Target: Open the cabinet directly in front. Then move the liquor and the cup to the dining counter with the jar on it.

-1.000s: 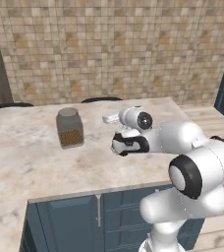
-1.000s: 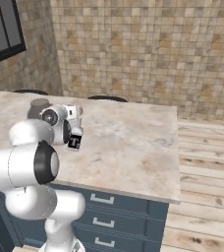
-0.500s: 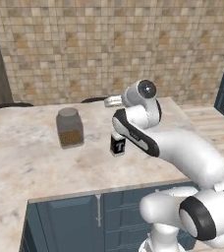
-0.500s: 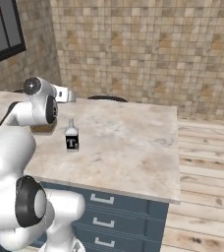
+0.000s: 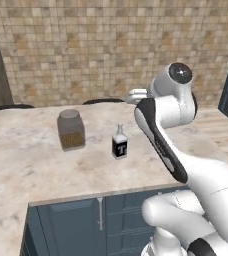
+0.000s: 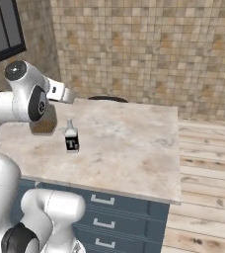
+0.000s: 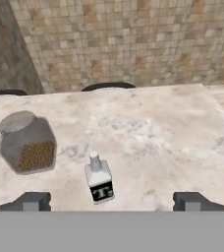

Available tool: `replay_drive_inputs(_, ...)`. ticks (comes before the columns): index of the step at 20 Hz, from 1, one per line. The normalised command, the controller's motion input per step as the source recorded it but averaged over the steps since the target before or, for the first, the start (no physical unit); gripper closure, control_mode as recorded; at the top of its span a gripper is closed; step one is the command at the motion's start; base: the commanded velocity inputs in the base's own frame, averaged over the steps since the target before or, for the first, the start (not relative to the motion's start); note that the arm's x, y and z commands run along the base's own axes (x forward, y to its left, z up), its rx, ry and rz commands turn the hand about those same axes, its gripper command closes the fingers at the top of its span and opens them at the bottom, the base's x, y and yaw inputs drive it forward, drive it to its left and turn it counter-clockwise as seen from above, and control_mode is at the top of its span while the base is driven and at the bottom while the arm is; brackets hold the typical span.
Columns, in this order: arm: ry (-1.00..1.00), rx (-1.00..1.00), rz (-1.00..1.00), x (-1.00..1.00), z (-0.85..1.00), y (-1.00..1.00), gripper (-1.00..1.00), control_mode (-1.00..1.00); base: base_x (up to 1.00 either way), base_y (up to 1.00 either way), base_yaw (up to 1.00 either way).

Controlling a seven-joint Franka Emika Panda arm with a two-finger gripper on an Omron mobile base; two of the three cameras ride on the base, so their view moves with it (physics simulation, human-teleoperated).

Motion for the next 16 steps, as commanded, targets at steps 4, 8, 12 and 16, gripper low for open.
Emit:
replay_drive_inputs(4, -0.38, 0.00, -0.17, -1.00, -0.01, -0.41, -1.00, -1.00, 0.00, 0.00, 0.00)
replay_drive_inputs(8, -0.57, -0.08, -0.18, -0.95, 0.14, -0.10, -1.00, -1.00, 0.00, 0.00, 0.00)
replay_drive_inputs(12, -0.24, -0.03, -0.03, -0.28, 0.04, 0.00, -1.00, -1.00, 0.00, 0.00, 0.00)
replay_drive_inputs(16, 0.02, 0.00, 0.00, -0.01, -0.01, 0.00, -1.00, 1.00, -0.31, 0.00, -0.01)
